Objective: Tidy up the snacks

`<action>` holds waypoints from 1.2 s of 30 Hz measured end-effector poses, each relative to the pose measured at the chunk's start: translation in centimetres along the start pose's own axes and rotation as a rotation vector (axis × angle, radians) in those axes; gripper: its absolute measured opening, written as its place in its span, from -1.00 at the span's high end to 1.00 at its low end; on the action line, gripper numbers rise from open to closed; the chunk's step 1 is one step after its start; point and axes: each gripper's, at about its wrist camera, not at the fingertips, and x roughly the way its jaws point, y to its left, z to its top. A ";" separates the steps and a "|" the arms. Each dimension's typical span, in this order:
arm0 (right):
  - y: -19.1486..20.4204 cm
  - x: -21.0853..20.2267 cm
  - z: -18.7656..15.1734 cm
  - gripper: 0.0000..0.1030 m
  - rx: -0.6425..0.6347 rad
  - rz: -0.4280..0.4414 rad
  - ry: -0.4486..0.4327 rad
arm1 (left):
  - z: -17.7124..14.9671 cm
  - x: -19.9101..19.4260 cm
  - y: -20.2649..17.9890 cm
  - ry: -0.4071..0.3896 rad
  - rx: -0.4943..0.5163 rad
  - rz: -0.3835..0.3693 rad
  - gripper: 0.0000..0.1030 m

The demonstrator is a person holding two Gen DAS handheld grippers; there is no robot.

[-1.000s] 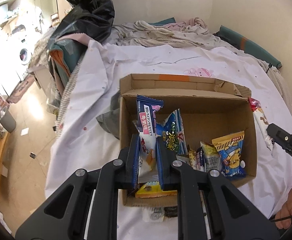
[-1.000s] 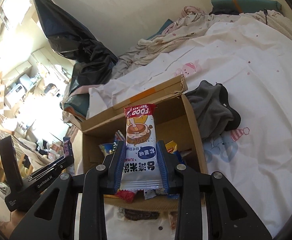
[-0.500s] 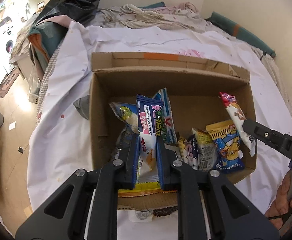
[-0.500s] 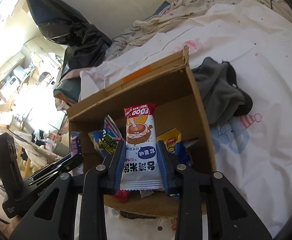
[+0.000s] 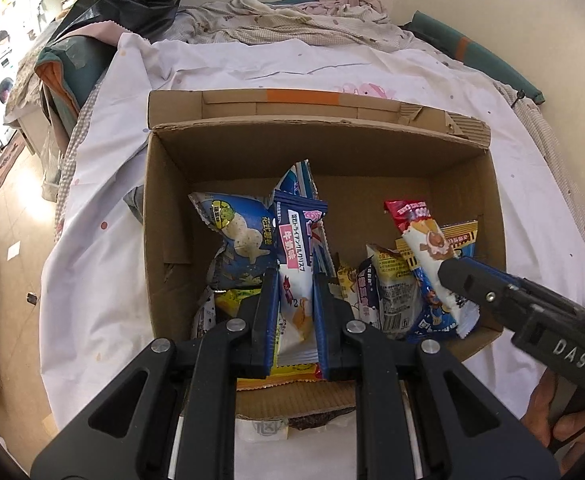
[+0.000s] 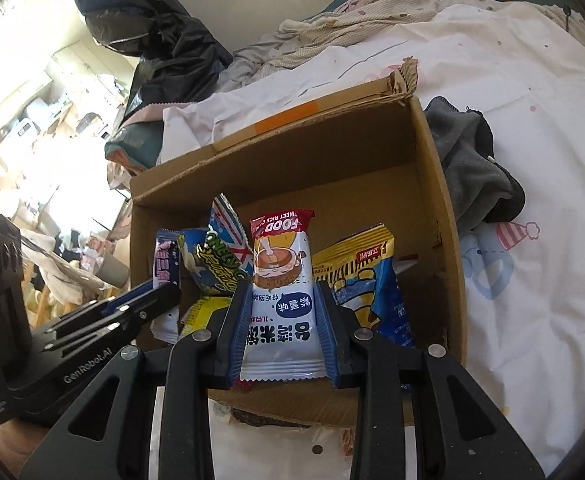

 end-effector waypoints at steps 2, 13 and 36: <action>0.3 0.3 0.0 0.35 -0.009 0.000 0.008 | 0.0 0.0 0.0 0.000 -0.005 -0.007 0.74; 1.2 0.8 0.0 0.30 -0.044 0.001 0.019 | -0.4 0.3 -0.2 0.026 -0.002 0.005 0.53; 0.7 -3.7 -0.8 -0.66 0.039 -0.014 -0.058 | -1.5 -3.7 3.2 -0.085 -0.130 0.021 -0.61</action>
